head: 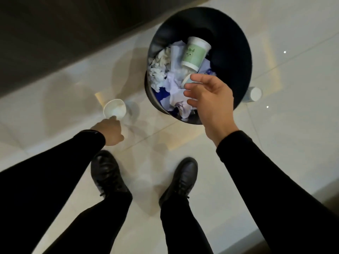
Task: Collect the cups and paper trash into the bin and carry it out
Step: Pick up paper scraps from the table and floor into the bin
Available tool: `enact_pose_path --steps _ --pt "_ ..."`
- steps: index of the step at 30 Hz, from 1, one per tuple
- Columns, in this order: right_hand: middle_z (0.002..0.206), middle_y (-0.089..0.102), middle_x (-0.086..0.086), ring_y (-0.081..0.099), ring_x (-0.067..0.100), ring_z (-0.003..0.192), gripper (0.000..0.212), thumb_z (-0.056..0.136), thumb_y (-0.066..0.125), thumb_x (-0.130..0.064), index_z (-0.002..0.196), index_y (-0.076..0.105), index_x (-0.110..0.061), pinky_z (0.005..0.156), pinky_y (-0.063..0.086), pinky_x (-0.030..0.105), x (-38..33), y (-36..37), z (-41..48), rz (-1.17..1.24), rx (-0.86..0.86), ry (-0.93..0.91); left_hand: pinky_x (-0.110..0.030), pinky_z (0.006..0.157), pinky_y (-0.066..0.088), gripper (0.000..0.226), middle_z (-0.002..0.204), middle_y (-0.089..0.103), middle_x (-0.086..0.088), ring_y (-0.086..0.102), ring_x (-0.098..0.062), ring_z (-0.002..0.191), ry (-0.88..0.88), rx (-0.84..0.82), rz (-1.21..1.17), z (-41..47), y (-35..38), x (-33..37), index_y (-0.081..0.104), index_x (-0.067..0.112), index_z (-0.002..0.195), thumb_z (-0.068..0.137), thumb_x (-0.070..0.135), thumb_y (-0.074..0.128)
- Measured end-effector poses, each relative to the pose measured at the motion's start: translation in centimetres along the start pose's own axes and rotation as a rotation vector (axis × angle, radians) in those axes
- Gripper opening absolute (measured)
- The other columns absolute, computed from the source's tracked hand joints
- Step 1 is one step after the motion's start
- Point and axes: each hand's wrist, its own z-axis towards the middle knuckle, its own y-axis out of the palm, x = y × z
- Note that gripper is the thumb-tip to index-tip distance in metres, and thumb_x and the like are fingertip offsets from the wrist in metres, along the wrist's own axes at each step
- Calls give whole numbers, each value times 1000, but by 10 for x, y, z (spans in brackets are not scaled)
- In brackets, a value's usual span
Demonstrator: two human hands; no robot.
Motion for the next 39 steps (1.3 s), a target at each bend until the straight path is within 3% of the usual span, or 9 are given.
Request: enact_pose_path --steps 4,9,14,19,21,25,29,33,39 --pt "77 65 -3 61 6 64 19 86 52 -1 91 62 -17 62 52 16 -8 -13 -6 -62 -4 35 -44 96 39 50 138 41 -23 45 -41 116 44 393 -238 -60 -32 10 44 -7 125 84 20 56" --pt "79 65 1 61 10 65 16 85 56 -2 89 60 -17 53 52 13 -48 -29 -43 -33 -34 173 -38 104 33 52 144 39 -12 34 -29 129 227 868 -414 -184 -99 41 43 4 131 83 19 57" --pt "89 61 17 57 25 80 20 83 49 6 93 63 -6 74 45 33 -91 -57 -76 -46 -3 207 -32 103 34 51 149 35 -4 35 -23 129 405 778 -297 -241 -142 88 40 11 135 87 20 52" --pt "81 64 10 59 18 66 19 85 48 4 91 60 -9 58 49 19 -105 -103 -74 14 30 183 -35 91 42 46 155 22 -4 52 -31 116 306 521 -175 -231 -150 125 46 19 133 88 12 47" --pt "74 63 3 59 11 62 20 86 46 3 90 59 -11 52 49 15 -96 -121 -66 33 29 227 -36 90 43 40 147 37 -5 54 -31 113 261 497 -194 -228 -150 140 55 19 124 86 11 48" --pt "78 64 -2 62 12 70 21 86 47 -2 95 62 -15 66 50 24 -76 -164 -39 7 -3 282 -34 84 45 30 120 63 -2 59 -26 104 243 550 -255 -221 -151 187 65 19 110 87 14 47" --pt "79 65 2 63 16 72 25 84 46 -2 85 61 -21 72 49 30 -68 -212 -5 -37 -32 288 -27 82 42 27 111 68 -1 61 -24 97 195 581 -430 -205 -159 269 66 21 107 86 16 50" --pt "91 68 9 65 23 83 24 82 49 -3 97 62 -17 80 51 34 -58 -254 35 -167 -70 289 -29 85 44 26 110 69 -3 61 -24 98 194 564 -461 -169 -171 337 65 21 108 86 19 49" --pt "88 65 5 59 22 82 33 78 51 -4 108 63 -11 86 50 35 -24 -277 98 -328 -55 304 -33 95 42 35 122 64 -2 57 -23 111 139 293 -509 -106 -154 381 56 19 120 86 23 48"
